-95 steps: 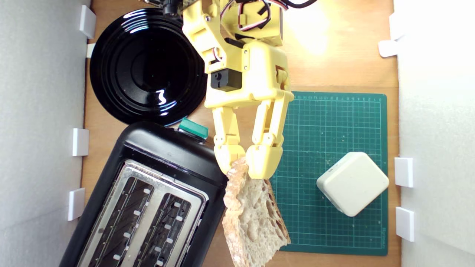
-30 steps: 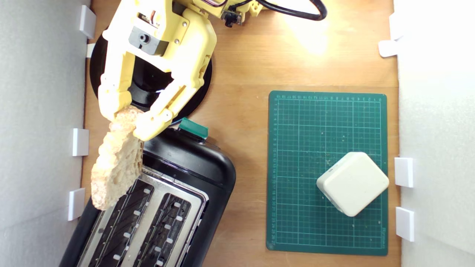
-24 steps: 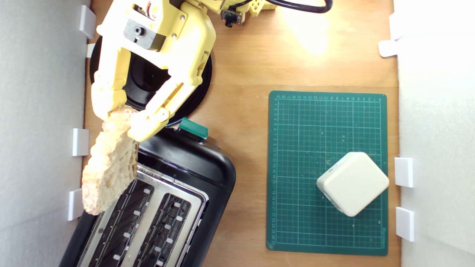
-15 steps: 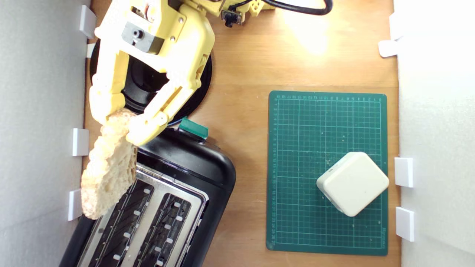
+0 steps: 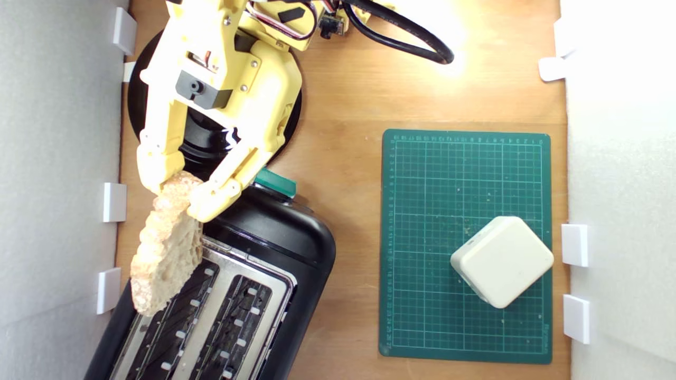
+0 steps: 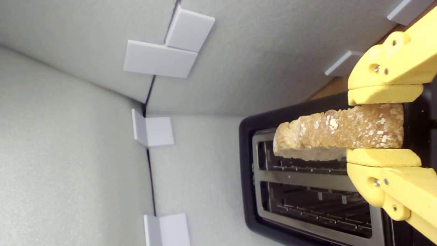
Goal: Pick bread and place in toaster
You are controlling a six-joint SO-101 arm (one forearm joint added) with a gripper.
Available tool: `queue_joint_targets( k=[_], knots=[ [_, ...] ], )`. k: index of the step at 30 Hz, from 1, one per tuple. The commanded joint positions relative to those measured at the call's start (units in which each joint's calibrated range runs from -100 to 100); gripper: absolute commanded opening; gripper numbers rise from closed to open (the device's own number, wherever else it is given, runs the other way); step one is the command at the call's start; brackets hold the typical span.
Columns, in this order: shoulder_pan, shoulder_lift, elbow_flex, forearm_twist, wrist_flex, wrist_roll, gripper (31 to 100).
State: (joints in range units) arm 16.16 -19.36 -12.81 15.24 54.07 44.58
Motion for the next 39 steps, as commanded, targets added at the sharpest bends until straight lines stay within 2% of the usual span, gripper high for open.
queue_joint_targets(
  k=[1,39],
  knots=[
    [-1.4,-0.5,-3.9,-0.4,-0.1,0.2,55.5],
    [-0.6,6.6,-5.9,0.5,-0.6,1.4,55.5]
  ],
)
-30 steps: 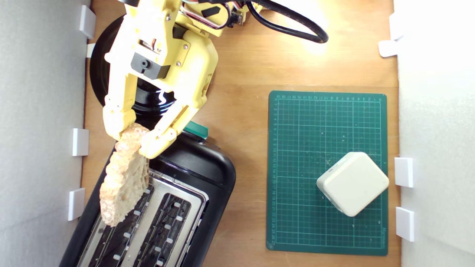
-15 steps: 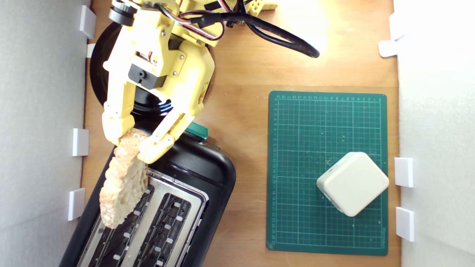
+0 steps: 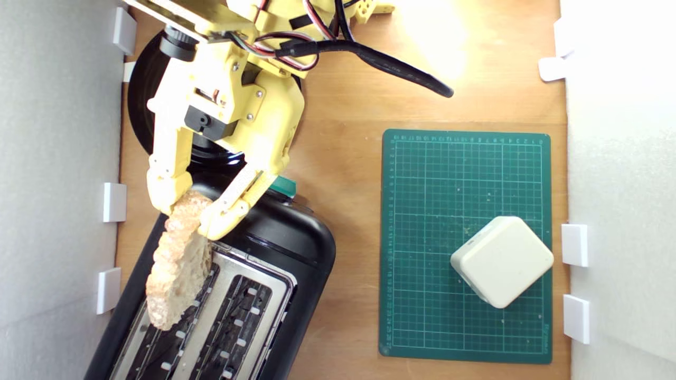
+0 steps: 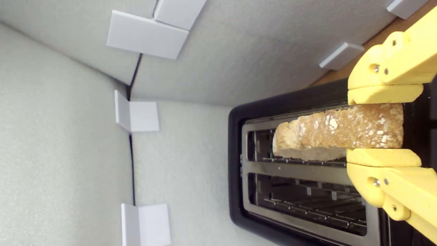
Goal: Pick bread and place in toaster
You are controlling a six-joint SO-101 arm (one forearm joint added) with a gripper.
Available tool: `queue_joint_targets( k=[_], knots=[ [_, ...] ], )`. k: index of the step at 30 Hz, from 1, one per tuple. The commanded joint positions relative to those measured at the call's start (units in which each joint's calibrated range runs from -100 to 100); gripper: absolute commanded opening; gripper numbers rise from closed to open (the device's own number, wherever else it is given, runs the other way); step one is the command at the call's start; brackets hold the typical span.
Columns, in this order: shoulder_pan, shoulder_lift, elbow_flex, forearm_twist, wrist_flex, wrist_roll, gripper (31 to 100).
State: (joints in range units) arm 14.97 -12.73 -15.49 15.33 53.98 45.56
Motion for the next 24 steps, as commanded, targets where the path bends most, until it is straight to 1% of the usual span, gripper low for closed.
queue_joint_targets(
  k=[1,5,16,19,22,24],
  knots=[
    [0.6,0.3,-3.2,0.4,-0.5,0.4,55.5],
    [0.7,0.9,-3.2,0.4,-0.5,0.4,55.5],
    [3.3,4.2,-3.2,0.5,-0.6,0.4,55.5],
    [3.3,4.9,-3.2,0.0,-0.6,0.4,55.5],
    [3.2,7.6,-3.2,0.4,-0.7,0.4,55.5],
    [3.2,9.1,-3.2,0.1,-3.0,0.3,55.5]
  ],
)
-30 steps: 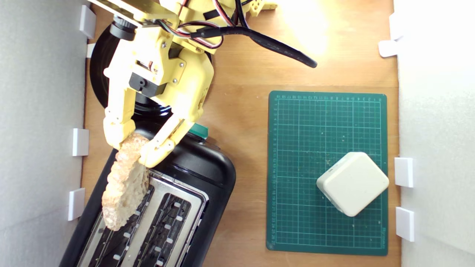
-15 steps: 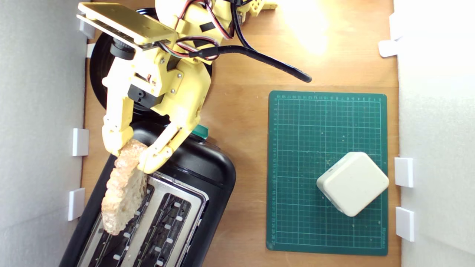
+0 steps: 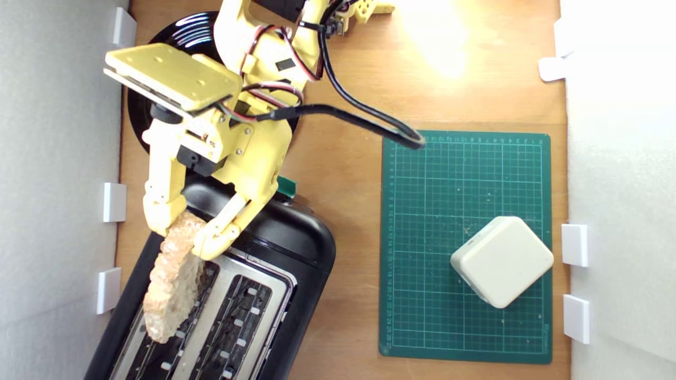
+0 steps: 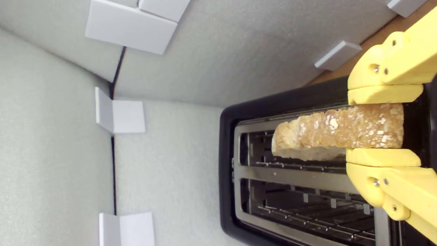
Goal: Pick bread and place in toaster
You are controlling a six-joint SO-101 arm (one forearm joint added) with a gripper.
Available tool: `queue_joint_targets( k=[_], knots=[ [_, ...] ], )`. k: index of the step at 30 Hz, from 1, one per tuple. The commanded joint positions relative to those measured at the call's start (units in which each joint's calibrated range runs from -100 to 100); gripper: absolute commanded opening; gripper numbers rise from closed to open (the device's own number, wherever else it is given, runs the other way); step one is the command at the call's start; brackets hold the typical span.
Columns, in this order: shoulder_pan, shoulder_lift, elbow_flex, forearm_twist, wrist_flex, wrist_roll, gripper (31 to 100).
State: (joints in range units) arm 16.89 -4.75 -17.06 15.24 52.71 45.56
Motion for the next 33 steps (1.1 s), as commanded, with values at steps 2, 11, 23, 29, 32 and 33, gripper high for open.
queue_joint_targets(
  k=[2,11,23,29,32,33],
  knots=[
    [1.3,2.6,-1.6,0.0,-3.6,0.2,55.5],
    [-0.4,7.6,-1.4,-0.3,-4.2,0.1,56.0],
    [-0.5,7.9,-1.1,-1.9,-4.2,0.5,63.5],
    [-0.5,7.2,-1.3,-1.8,-4.2,0.6,70.2],
    [-0.5,7.1,-1.5,-1.5,-4.2,0.6,70.6],
    [-0.5,7.1,-1.5,-1.5,-4.2,0.6,70.2]
  ],
)
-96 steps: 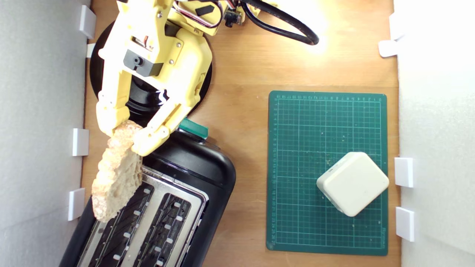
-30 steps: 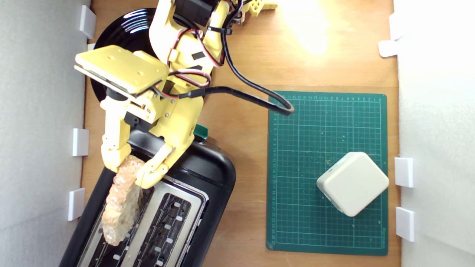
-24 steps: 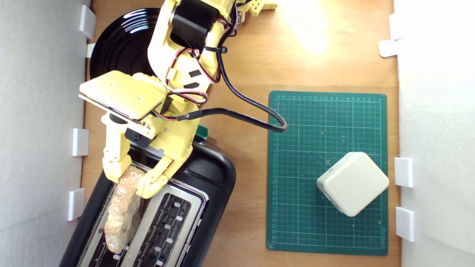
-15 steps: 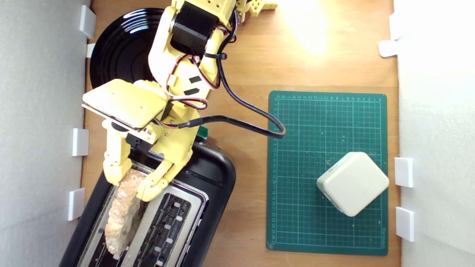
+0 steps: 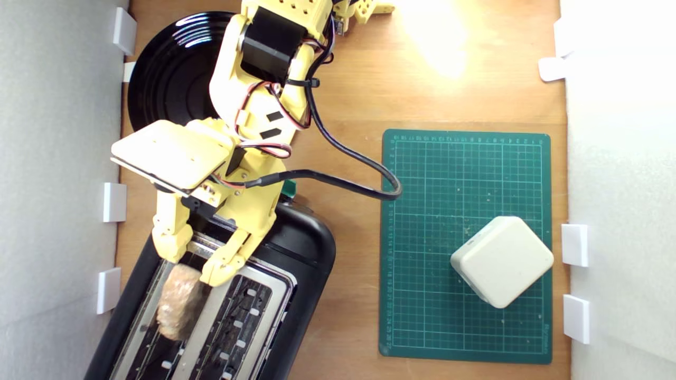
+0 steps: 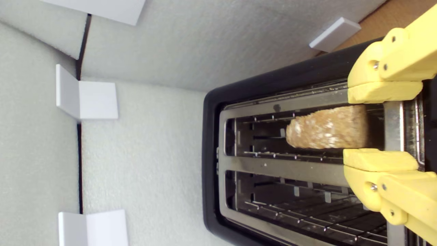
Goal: Pick bread and place in toaster
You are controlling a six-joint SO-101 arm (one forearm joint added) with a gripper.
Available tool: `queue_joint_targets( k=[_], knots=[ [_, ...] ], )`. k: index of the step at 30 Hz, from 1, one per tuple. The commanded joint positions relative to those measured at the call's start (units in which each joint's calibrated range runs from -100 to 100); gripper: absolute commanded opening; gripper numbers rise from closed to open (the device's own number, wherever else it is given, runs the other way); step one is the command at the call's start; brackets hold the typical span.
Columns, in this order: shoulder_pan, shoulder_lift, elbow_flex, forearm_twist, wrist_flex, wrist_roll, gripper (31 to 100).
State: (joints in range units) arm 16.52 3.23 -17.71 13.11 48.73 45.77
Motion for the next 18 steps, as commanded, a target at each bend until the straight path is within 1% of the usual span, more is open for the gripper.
queue_joint_targets(
  k=[1,5,7,11,14,15,16,17,18],
  knots=[
    [-0.2,-1.0,-0.9,0.9,-0.2,0.4,70.2],
    [-0.2,-3.4,-0.9,0.8,-0.3,1.0,70.1],
    [-0.2,-5.8,-0.9,0.2,-0.3,1.8,70.1],
    [-0.2,-12.3,-0.8,0.0,-0.3,1.4,70.1],
    [-0.2,-18.5,-0.1,-4.1,-0.3,0.4,70.1],
    [-0.5,-20.3,0.1,-5.1,-0.2,0.0,70.1],
    [-1.6,-21.7,0.6,-5.4,-0.2,-0.8,70.1],
    [-4.4,-23.9,1.1,-4.6,0.0,-2.6,70.1],
    [-5.6,-24.9,1.2,-4.5,0.0,-3.9,70.1]
  ],
)
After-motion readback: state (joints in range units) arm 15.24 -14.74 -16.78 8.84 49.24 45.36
